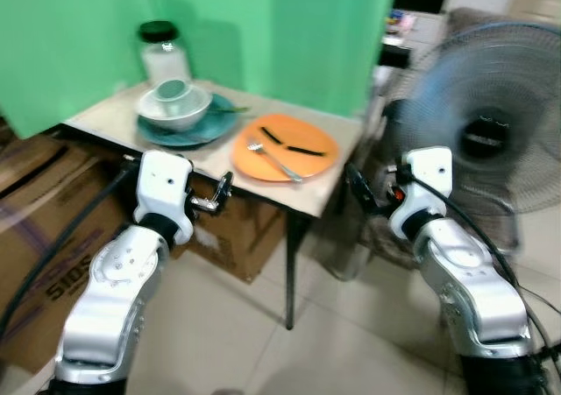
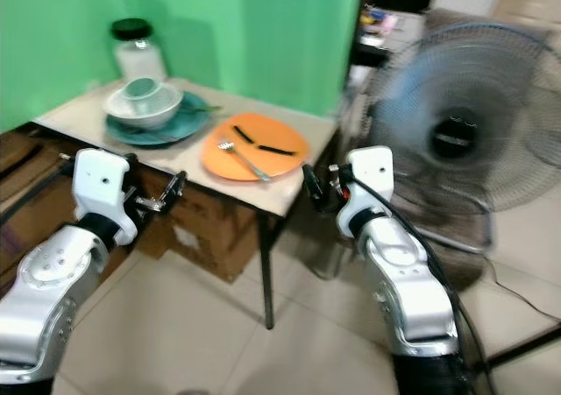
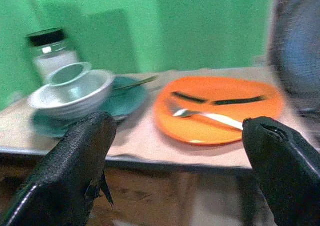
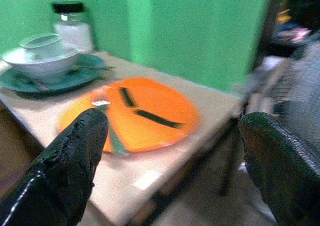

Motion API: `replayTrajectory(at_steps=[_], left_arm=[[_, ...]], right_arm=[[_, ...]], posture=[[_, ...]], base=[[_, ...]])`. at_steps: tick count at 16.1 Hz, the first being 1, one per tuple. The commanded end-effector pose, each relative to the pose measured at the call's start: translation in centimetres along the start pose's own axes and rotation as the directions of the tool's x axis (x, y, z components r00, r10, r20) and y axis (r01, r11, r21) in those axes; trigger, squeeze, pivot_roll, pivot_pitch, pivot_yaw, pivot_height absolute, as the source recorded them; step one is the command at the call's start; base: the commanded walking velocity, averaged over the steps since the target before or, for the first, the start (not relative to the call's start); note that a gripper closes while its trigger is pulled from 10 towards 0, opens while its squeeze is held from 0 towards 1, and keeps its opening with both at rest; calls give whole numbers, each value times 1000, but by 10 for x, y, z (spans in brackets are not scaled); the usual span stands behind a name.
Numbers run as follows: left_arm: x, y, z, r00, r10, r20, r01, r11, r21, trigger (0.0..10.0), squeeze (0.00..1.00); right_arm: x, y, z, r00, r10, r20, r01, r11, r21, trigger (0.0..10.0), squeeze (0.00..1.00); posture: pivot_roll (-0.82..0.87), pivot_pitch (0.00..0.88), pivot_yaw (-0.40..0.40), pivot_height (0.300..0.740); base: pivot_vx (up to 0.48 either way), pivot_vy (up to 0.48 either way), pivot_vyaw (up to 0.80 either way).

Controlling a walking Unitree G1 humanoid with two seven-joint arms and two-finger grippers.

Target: Setting the table

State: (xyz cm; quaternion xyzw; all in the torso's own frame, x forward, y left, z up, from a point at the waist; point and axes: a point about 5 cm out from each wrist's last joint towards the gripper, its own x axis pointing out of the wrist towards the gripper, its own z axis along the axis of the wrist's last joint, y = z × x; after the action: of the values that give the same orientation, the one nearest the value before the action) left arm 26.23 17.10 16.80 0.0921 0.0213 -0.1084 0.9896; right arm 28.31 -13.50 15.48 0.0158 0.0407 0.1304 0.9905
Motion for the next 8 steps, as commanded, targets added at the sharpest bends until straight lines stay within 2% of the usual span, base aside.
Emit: replayTrajectory(at_steps=[1, 2, 6, 8], left_arm=[[0, 0, 2, 1000, -4, 9, 4, 1000, 1, 10000, 0], [-1, 0, 2, 1000, -7, 9, 7, 1000, 3, 10000, 0], [-2, 0, 2, 1000, -17, 11, 16, 1000, 13, 10000, 0], [-3, -2, 1, 1000, -22, 10, 22, 1000, 17, 10000, 0]], right_arm=[[1, -2, 3, 1000, 4, 23, -3, 1000, -30, 10000, 0], [1, -1, 1, 1000, 26, 7, -26, 999, -24, 10000, 0], [1, 5, 0, 998, 69, 3, -69, 998, -3, 10000, 0], [3, 4, -3, 999, 43, -1, -43, 997, 59, 10000, 0]], posture=[[189, 0, -3, 740], [192, 0, -2, 740], [197, 0, -8, 740], [201, 0, -15, 740]], base=[[341, 0, 0], [341, 0, 0], [343, 0, 800], [343, 0, 0]])
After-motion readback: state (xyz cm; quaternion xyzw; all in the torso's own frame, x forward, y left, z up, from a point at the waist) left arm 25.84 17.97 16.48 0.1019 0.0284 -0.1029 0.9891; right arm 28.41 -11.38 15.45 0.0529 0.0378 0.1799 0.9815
